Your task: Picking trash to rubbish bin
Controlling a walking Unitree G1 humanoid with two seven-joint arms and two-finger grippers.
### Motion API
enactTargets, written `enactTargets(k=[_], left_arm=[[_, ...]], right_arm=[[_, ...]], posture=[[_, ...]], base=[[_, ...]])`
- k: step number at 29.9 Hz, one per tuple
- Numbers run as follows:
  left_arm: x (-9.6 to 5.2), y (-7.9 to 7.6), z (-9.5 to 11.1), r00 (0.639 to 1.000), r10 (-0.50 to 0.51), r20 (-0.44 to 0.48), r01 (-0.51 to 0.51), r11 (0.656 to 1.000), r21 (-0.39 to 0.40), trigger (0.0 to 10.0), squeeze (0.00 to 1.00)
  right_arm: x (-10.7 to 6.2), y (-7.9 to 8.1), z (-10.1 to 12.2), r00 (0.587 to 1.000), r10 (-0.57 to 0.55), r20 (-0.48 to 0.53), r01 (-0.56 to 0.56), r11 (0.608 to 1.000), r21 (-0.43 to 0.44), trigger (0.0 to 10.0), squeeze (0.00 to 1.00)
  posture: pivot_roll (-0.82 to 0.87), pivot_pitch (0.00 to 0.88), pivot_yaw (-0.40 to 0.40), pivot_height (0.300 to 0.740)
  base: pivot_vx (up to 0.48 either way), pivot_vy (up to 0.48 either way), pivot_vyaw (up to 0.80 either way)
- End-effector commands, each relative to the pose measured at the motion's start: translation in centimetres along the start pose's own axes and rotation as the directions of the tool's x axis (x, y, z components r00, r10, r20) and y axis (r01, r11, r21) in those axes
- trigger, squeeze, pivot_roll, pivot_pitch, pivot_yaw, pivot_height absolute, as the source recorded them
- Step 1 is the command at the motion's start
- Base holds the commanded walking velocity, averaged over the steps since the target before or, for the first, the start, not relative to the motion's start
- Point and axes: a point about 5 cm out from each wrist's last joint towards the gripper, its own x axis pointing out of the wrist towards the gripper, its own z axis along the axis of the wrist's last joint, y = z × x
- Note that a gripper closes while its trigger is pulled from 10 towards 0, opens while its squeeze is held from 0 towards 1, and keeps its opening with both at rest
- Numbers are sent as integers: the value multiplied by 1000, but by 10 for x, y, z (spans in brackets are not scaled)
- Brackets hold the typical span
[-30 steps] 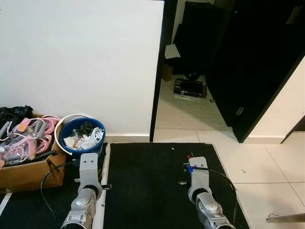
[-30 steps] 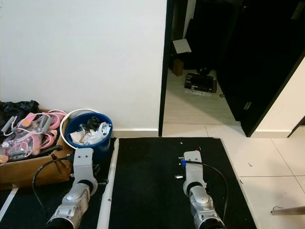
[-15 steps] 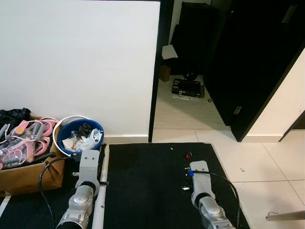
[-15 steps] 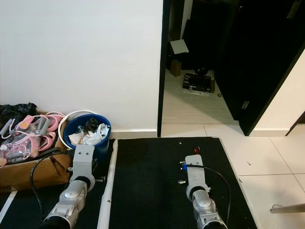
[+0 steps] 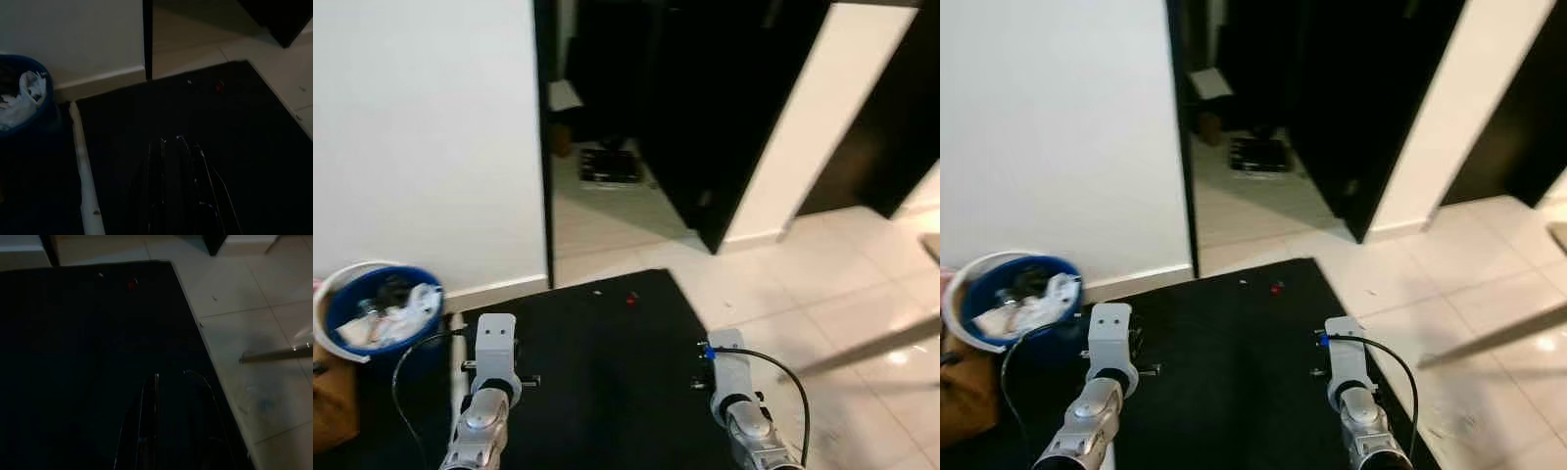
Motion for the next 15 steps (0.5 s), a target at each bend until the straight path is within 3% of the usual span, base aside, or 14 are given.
enactTargets(k=[1,6,11,13,15], left_arm=[[-2,-3,-6,999,-20,-32,20,1000,-1,10000,0],[-2,-9,-3,998,-62,-23,61,997,-44,10000,0],[0,-9,2,997,-71,3,71,997,-4,10000,0],[0,-9,9,997,-45,66,40,996,78,10000,0],[0,-9,11,995,-38,88,30,996,89,10000,0]], right_arm=[[0,3,-4,1000,10,-27,-9,1000,20,10000,0],[0,5,-3,1000,11,-28,-10,1000,23,10000,0],[0,7,-3,1000,12,-26,-11,1000,18,10000,0],[-1,6,-3,1000,7,-24,-7,1000,17,10000,0],[-1,6,-3,1000,6,-24,-6,1000,18,10000,0]], posture=[[20,52,-42,740],[22,50,-37,740],[26,48,-32,740],[28,43,-29,740],[28,41,-28,740]], base=[[0,0,-800],[0,0,-800],[0,0,-800],[0,0,-800],[0,0,-800]])
